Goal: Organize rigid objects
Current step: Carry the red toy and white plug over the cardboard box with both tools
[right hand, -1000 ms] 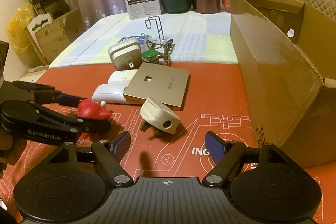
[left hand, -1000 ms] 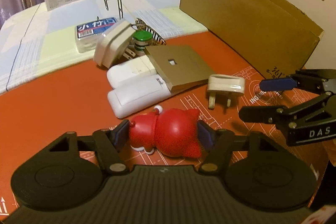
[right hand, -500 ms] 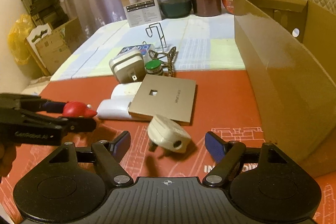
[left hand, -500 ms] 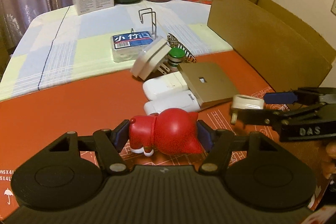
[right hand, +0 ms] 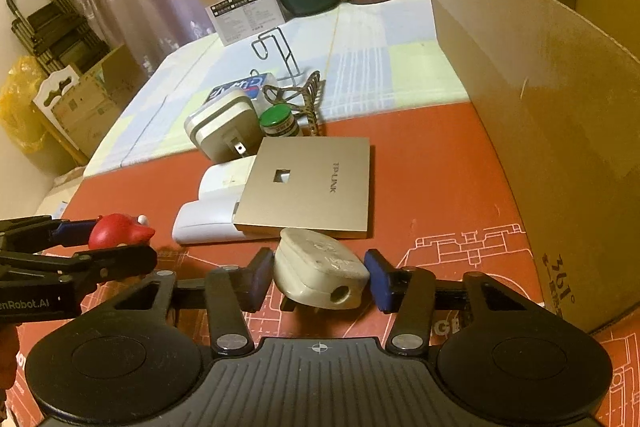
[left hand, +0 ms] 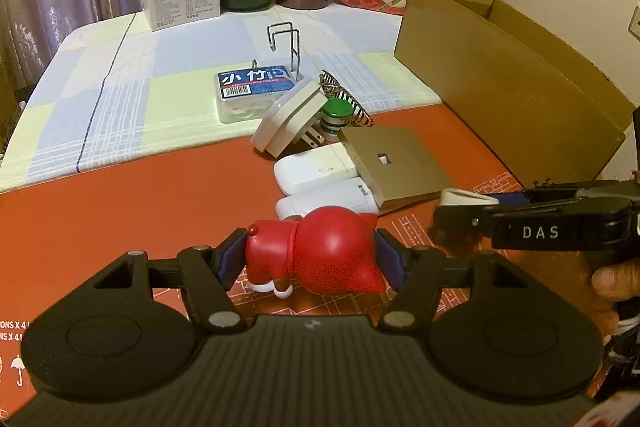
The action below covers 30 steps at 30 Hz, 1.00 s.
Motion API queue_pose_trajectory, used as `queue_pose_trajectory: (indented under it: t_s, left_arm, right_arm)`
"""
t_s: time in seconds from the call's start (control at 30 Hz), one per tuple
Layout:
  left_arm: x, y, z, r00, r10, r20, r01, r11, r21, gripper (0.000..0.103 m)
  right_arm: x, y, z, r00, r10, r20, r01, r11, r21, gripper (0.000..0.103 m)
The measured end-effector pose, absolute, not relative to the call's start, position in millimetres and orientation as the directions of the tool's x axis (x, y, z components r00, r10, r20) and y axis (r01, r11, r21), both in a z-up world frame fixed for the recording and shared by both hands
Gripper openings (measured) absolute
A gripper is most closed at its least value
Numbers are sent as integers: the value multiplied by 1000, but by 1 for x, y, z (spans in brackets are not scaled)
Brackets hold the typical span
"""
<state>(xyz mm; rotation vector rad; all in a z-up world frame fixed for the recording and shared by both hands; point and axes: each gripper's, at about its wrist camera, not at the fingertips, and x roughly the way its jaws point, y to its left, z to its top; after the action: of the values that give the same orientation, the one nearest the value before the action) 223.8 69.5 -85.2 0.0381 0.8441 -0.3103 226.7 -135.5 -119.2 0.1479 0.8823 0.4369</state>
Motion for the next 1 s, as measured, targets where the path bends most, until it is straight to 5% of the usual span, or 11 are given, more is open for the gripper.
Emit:
queue_pose_trajectory:
  t_s: [0.63,1.0]
  left_arm:
    - [205,12,7,714,-265,-648,317,948,-39,63]
    - [227,-123,47,684,-403,-607,497,868,-16,63]
  right_arm:
    - [203,-178,7,760,378,-529,-328,925,191,46]
    - [226,-305,32,777,217,-591,-175,976,129,46]
